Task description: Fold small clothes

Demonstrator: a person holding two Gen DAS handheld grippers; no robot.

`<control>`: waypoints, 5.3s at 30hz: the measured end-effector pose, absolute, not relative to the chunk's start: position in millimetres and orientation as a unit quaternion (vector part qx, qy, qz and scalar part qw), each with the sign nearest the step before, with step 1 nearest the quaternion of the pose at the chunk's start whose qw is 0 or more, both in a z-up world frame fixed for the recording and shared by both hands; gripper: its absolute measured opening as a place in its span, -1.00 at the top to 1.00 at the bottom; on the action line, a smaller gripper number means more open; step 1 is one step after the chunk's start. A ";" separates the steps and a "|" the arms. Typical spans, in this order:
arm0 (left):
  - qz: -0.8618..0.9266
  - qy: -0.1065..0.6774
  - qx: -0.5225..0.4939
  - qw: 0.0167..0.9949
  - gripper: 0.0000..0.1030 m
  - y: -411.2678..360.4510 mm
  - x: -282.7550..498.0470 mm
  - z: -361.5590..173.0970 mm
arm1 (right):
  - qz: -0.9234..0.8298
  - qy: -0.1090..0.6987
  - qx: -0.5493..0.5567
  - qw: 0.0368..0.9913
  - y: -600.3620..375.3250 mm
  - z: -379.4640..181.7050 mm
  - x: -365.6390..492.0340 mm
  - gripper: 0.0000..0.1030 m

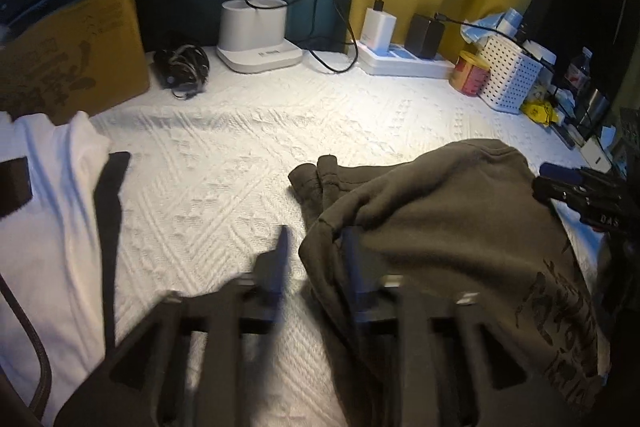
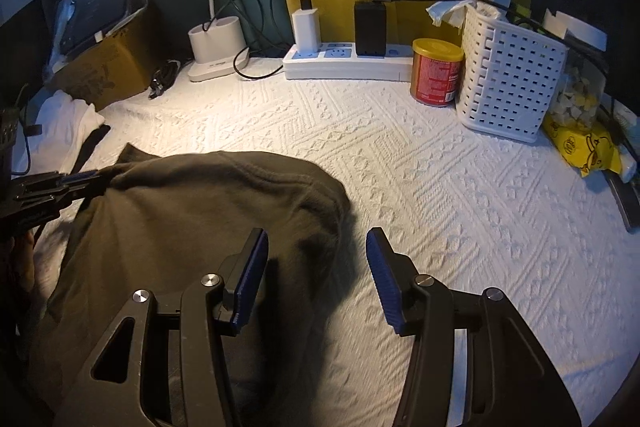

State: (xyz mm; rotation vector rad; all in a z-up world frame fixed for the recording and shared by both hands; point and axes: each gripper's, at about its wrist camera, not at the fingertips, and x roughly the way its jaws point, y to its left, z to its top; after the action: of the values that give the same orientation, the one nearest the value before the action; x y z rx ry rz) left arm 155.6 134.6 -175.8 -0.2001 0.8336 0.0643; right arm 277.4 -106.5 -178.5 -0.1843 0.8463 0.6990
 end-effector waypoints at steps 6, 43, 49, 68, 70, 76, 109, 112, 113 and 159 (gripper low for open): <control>0.018 0.383 -0.107 0.917 -0.42 122.0 130.6 -160.2 | 0.330 0.397 -0.087 0.852 -116.3 -173.1 255.2 -0.05; -0.095 0.426 -0.089 0.895 -0.17 30.8 12.4 -190.6 | 0.327 0.407 -0.068 0.850 -164.1 -198.1 136.3 -0.05; -0.118 0.411 -0.077 0.901 0.89 22.6 -1.5 -177.3 | 0.322 0.406 -0.069 0.853 -167.7 -197.2 130.3 -0.05; -0.124 0.405 -0.125 0.897 0.93 45.9 -22.8 -175.6 | 0.341 0.445 -0.045 0.827 -187.9 -208.3 56.3 0.53; -0.125 0.408 -0.126 0.895 0.93 46.2 -22.7 -178.0 | 0.339 0.446 -0.031 0.828 -193.7 -209.9 48.6 0.64; -0.126 0.415 -0.129 0.892 0.92 47.6 -24.6 -181.2 | 0.331 0.432 -0.020 0.839 -198.2 -206.5 33.3 0.76; -0.104 0.451 -0.057 0.885 -0.49 38.8 -35.1 -176.7 | 0.364 0.427 -0.095 0.822 -200.2 -206.7 0.9 0.29; -0.093 0.436 -0.066 0.893 -0.58 43.6 -29.5 -170.4 | 0.356 0.424 -0.088 0.828 -202.2 -204.4 5.4 0.01; -0.087 0.436 -0.060 0.894 -0.58 43.7 -25.7 -170.6 | 0.355 0.423 -0.084 0.829 -203.0 -203.3 7.6 -0.17; -0.042 0.448 -0.066 0.890 -0.59 82.9 125.3 -169.0 | 0.296 0.436 -0.070 0.847 -198.4 -198.2 188.4 -0.29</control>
State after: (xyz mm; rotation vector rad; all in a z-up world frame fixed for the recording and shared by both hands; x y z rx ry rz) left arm 125.3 82.9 -169.0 -0.1363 0.9312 -0.0878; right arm 188.4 -198.4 -198.2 -0.1481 0.9186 0.6248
